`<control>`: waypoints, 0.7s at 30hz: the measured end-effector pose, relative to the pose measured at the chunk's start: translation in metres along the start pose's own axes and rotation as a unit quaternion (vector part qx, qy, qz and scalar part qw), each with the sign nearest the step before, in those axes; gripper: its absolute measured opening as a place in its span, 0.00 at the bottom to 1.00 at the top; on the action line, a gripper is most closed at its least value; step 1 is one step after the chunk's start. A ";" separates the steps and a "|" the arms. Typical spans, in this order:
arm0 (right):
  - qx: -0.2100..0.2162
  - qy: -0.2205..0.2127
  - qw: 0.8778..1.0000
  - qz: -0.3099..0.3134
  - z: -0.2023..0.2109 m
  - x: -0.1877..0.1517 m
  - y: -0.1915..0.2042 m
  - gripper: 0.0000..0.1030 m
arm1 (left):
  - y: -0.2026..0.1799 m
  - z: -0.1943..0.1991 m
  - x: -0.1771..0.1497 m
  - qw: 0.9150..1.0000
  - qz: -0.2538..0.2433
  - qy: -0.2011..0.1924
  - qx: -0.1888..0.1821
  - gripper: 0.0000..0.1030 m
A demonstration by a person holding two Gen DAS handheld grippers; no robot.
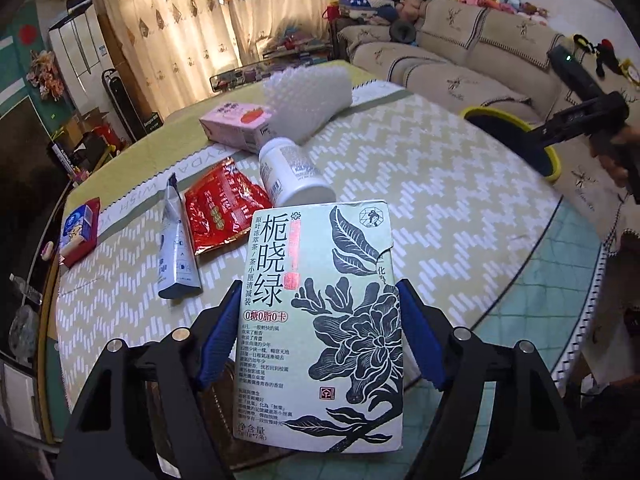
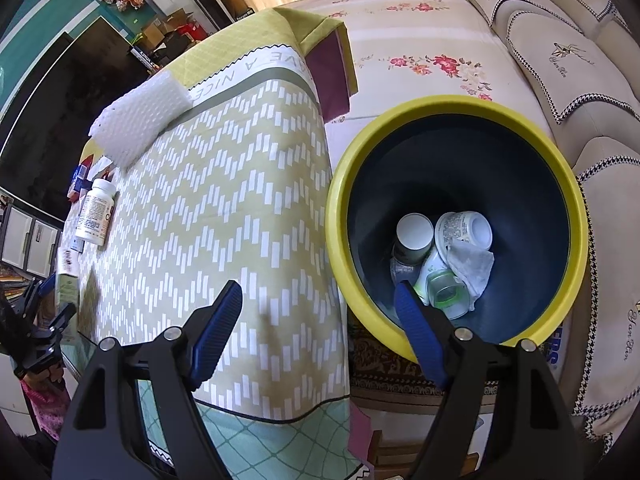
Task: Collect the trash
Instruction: 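Grasp the white-and-black printed box with the left tool and lift it, then carry the printed box over the yellow bin and release it with the left tool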
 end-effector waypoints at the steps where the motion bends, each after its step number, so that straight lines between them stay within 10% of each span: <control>1: 0.001 -0.001 1.000 0.000 0.001 0.000 -0.001 0.72 | 0.000 0.005 0.000 1.000 0.000 -0.003 0.000 0.72; 21: -0.046 -0.069 0.996 -0.013 0.061 -0.036 -0.043 0.72 | -0.122 0.020 0.108 0.991 -0.065 -0.067 -0.097 0.72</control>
Point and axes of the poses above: each gripper's, at about its wrist camera, not at the fingertips, and z roughly against the way its jaws point, y to its left, x to its top, the point moved 6 cm from there along -z, roughly the way its jaws point, and after that the axes turned 9 degrees about x, right-handed, at the moved point
